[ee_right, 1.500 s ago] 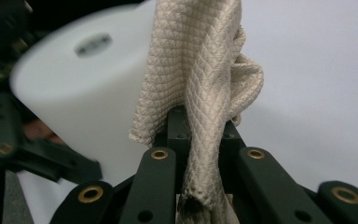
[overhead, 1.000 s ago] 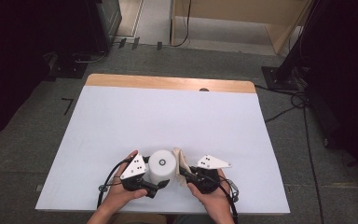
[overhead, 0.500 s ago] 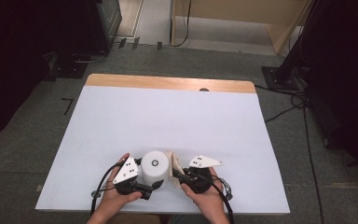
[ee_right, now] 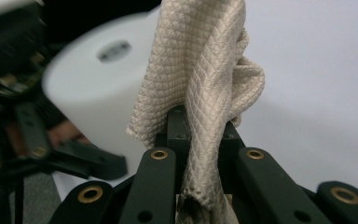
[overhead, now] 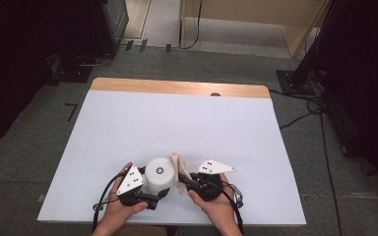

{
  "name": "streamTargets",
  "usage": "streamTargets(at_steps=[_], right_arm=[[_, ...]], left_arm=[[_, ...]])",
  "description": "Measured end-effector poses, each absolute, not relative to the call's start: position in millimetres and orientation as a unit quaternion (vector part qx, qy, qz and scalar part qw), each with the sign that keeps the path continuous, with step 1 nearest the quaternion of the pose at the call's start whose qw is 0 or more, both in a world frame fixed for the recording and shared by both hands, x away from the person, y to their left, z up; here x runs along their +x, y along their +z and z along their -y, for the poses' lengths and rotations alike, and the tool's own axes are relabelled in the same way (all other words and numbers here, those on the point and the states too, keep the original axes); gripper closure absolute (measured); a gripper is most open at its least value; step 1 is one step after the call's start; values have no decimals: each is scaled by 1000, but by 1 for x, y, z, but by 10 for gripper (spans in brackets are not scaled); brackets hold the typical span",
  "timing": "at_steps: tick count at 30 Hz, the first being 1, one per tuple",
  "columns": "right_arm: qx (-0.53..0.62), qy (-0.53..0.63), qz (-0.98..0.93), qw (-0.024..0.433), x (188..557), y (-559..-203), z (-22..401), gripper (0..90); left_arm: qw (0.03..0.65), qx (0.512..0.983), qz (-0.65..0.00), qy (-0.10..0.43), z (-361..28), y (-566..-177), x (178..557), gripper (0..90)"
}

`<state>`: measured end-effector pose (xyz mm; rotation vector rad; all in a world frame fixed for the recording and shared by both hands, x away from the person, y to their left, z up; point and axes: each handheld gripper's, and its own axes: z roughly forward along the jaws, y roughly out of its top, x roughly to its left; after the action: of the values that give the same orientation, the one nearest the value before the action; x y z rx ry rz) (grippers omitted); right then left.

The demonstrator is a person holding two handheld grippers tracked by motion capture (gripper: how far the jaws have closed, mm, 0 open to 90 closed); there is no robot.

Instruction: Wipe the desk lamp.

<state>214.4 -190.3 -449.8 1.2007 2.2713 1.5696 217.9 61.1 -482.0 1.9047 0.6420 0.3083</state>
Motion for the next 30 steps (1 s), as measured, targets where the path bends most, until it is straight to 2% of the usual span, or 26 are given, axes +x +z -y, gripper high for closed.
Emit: streamTargets(at_steps=[4,7,10,14,17,20,30], right_arm=[[388,523,-754,88,213,-440,195,817],[401,503,-758,110,217,-443,204,817],[413,492,-758,115,222,-449,214,815],[418,467,-770,123,228,-463,225,813],[410,439,-784,155,231,-469,227,807],[417,446,-779,144,234,-473,232,806],[434,463,-764,116,237,-485,243,804]], left_arm=[[525,794,-273,137,-59,-481,216,66],[518,796,-277,146,-56,-480,212,18],[520,791,-284,152,-56,-477,208,17],[514,780,-317,163,-54,-473,203,17],[507,772,-341,173,-49,-470,198,17],[486,771,-360,199,-42,-468,194,17],[453,750,-419,237,-16,-463,192,13]])
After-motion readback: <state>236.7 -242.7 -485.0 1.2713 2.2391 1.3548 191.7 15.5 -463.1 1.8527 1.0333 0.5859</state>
